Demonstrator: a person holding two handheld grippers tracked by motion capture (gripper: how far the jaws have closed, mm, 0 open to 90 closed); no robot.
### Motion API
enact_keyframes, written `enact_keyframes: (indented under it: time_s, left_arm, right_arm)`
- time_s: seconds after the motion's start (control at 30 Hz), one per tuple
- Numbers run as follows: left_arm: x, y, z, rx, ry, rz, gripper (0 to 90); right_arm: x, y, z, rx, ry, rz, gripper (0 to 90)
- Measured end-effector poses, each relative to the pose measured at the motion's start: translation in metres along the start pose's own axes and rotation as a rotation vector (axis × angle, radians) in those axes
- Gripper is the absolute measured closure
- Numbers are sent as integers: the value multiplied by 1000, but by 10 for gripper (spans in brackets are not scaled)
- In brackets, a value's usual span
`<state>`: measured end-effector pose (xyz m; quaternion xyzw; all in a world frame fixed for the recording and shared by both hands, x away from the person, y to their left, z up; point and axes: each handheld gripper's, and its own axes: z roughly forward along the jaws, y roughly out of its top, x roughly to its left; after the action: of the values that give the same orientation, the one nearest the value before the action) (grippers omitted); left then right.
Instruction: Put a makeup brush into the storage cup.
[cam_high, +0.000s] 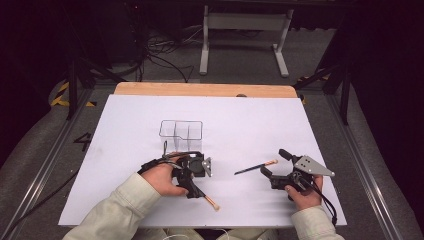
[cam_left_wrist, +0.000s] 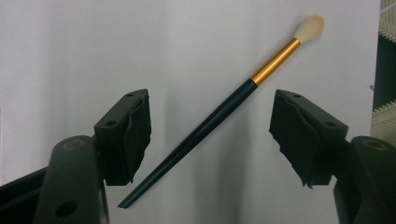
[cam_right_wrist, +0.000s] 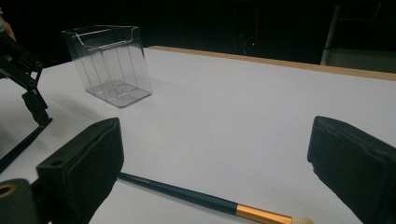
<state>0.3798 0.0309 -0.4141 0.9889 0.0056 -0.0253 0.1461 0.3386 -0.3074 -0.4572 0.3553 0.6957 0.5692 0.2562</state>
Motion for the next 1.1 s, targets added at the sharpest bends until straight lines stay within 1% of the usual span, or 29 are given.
enact_keyframes:
  time_s: [0.03,0.1,0.17,0.2,0.3,0.4,0.43,0.57,0.67,0.7,0.77,0.83,0.9,0.97,1.07,1.1]
  left_arm:
    - [0,0,2,-4,2,-3,310]
    - [0,1,4,6,-6,-5,322]
    - [0,1,6,8,-8,0,337]
    - [0,2,6,22,-5,8,343]
    - [0,2,8,26,-10,14,365]
    - [0,2,10,25,-16,7,405]
    - [0,2,10,26,-19,-2,424]
    - [0,3,11,44,-25,3,456]
    - [0,3,12,38,-23,12,477]
    - [-1,3,12,40,-26,9,477]
    - [-1,3,13,43,-25,9,506]
    - [0,3,13,40,-19,8,517]
    - [0,3,13,39,-24,0,523]
    - [1,3,12,43,-22,4,534]
    - [1,4,13,43,-20,-2,543]
    - [1,4,13,45,-21,2,547]
  right_arm:
    - [0,0,0,0,0,1,44]
    - [0,0,0,0,1,1,44]
    - [0,0,0,-1,0,2,44]
    - [0,0,0,-2,1,0,44]
    - [0,0,0,0,2,1,44]
    - [0,0,0,0,2,-2,44]
    - [0,0,0,0,2,-1,44]
    - [0,0,0,0,4,-1,44]
    - [0,0,0,0,4,-1,44]
    - [0,0,0,0,4,-1,44]
    - [0,0,0,0,4,0,44]
    - [0,0,0,0,3,-2,44]
    - [0,0,0,1,4,-4,44]
    - [0,0,0,0,3,-2,44]
    - [0,0,0,0,3,1,44]
    - [0,0,0,0,3,1,44]
